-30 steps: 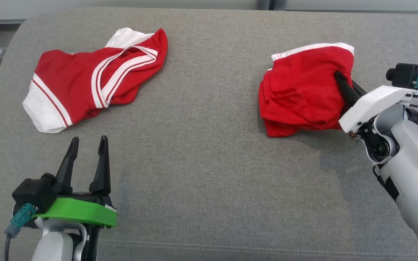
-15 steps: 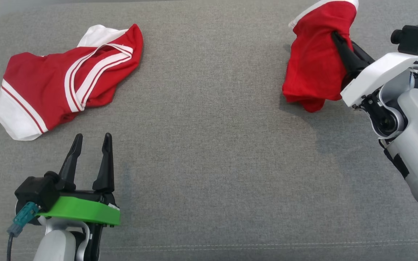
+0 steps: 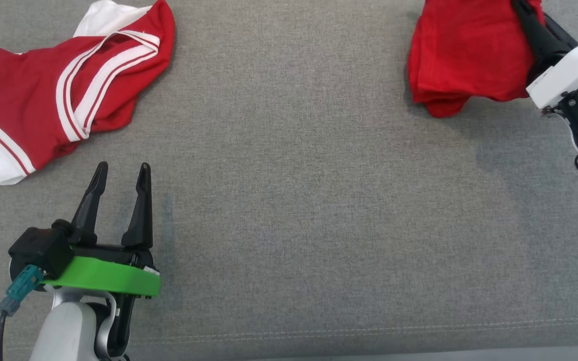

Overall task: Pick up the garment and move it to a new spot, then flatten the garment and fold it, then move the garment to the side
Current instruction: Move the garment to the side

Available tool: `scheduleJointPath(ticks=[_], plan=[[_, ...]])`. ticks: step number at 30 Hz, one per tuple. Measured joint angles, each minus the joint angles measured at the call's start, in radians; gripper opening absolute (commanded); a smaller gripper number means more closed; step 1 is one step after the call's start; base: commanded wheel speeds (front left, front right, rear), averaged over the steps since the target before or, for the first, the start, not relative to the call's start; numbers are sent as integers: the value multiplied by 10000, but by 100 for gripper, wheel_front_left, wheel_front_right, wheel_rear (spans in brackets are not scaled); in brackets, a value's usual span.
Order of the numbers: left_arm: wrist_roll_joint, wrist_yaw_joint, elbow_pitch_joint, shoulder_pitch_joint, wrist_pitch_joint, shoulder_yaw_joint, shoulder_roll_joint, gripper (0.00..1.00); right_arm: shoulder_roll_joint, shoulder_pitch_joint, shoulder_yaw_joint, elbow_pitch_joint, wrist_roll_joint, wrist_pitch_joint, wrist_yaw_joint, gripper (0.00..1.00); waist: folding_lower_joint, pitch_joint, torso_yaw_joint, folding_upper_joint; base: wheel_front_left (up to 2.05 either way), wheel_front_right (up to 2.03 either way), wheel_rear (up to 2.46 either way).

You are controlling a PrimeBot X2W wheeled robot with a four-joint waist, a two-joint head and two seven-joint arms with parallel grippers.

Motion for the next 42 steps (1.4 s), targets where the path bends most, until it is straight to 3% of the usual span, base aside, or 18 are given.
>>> scheduleJointPath(ticks=[23,30,40,41,42], plan=[[-2,-2,-1701,-1244,-13,-27,255,100,-2901,-1202,148,403,-794,-44,8,0,1,2263,-185,0,0,0,0],[-2,-2,-1983,-1433,-40,-10,242,100,-3127,-1339,-58,1177,-1166,-600,-25,0,1,2669,-26,0,0,0,0],[-2,-2,-2031,-1433,-40,-10,247,100,-3191,-1516,-337,2236,-1778,-1657,-1112,0,0,2780,116,0,0,0,0],[-2,-2,-2033,-1433,-42,-10,247,100,-3204,-1550,-328,2274,-1852,-1716,-1170,25,0,2775,126,0,0,0,0],[-2,-2,-2033,-1433,-42,-10,249,100,-3198,-1564,-314,2297,-1933,-1716,-1181,57,0,2769,134,0,0,0,0]])
